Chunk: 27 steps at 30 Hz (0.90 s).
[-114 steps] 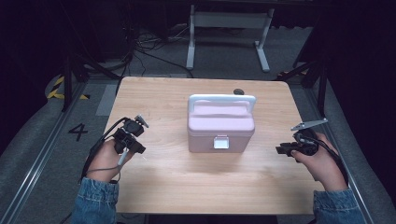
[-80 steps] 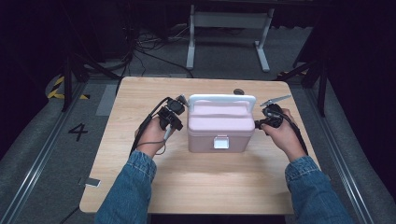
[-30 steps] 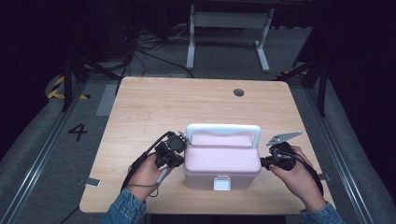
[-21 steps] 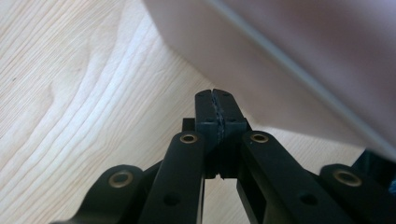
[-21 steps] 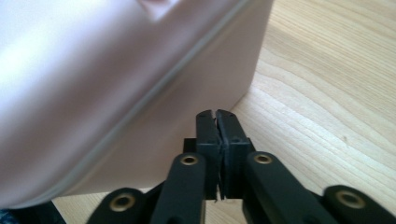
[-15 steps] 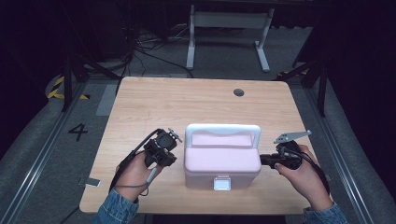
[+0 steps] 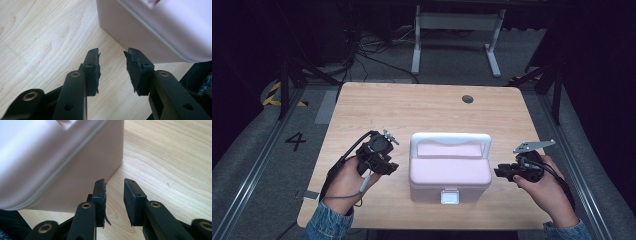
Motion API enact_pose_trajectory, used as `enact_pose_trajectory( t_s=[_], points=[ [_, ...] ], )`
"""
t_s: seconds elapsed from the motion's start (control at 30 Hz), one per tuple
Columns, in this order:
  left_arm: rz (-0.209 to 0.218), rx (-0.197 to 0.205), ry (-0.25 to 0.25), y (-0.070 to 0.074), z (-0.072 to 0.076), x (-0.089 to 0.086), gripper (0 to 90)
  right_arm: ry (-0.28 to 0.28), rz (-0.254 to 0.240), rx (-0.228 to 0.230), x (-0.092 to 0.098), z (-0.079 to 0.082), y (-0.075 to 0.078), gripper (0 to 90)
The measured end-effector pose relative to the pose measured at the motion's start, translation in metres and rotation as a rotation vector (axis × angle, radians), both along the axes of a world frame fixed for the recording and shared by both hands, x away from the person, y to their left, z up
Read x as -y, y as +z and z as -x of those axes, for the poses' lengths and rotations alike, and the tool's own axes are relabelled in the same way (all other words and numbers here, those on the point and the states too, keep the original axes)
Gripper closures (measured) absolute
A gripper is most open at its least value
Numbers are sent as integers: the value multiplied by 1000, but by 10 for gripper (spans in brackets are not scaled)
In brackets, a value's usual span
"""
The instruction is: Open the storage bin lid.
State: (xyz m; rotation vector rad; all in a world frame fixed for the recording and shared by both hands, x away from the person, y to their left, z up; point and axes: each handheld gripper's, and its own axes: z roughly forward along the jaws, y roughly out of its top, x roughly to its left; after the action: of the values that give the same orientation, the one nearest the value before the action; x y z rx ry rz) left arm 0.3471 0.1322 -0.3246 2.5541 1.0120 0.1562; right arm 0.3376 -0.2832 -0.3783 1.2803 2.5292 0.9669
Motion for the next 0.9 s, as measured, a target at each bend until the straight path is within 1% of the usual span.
enact_pose_trajectory(
  t_s=[0.07, 0.17, 0.23, 0.3, 0.33, 0.37, 0.43, 0.47, 0.5, 0.67, 0.7, 0.73, 0.8, 0.83, 0.87, 0.9],
  points=[
    [4, 8, -12, 5, 0, 2, 601, -6, -2, -2, 2, 1, 1, 714],
    [10, 10, -6, 10, -1, 4, 578, -11, -3, -1, 5, 1, 1, 710],
    [4, 18, -10, 14, -2, 4, 562, -14, -4, 0, 7, 2, 1, 709],
    [22, 31, -3, 22, -2, 5, 550, -21, -7, 1, 9, 2, 2, 707],
    [22, 31, -3, 22, -2, 5, 541, -25, -8, 2, 10, 2, 2, 706],
    [28, 37, -8, 26, -1, 5, 541, -25, -8, 2, 10, 2, 2, 706],
    [36, 48, -12, 33, -1, 8, 506, -31, -9, 5, 12, 3, 2, 697],
    [40, 59, -18, 37, 0, 11, 468, -29, -10, 10, 13, 4, 1, 691],
    [41, 68, -20, 38, -1, 13, 456, -31, -10, 10, 14, 5, 1, 690],
    [46, 77, -38, 41, -3, 22, 430, -36, -17, 7, 17, 7, -1, 687],
    [51, 87, -45, 41, -6, 27, 428, -37, -14, 4, 18, 7, -1, 687],
    [51, 87, -45, 41, -6, 27, 425, -37, -14, 4, 18, 7, -1, 687],
    [61, 92, -54, 43, -11, 34, 420, -42, -14, 0, 20, 8, -2, 685],
    [61, 92, -54, 43, -11, 34, 415, -42, -14, 0, 20, 8, -2, 685],
    [67, 105, -55, 44, -15, 39, 411, -45, -15, -1, 21, 9, -3, 685],
    [67, 105, -55, 44, -15, 39, 407, -45, -15, -1, 21, 9, -3, 685]
  ],
)
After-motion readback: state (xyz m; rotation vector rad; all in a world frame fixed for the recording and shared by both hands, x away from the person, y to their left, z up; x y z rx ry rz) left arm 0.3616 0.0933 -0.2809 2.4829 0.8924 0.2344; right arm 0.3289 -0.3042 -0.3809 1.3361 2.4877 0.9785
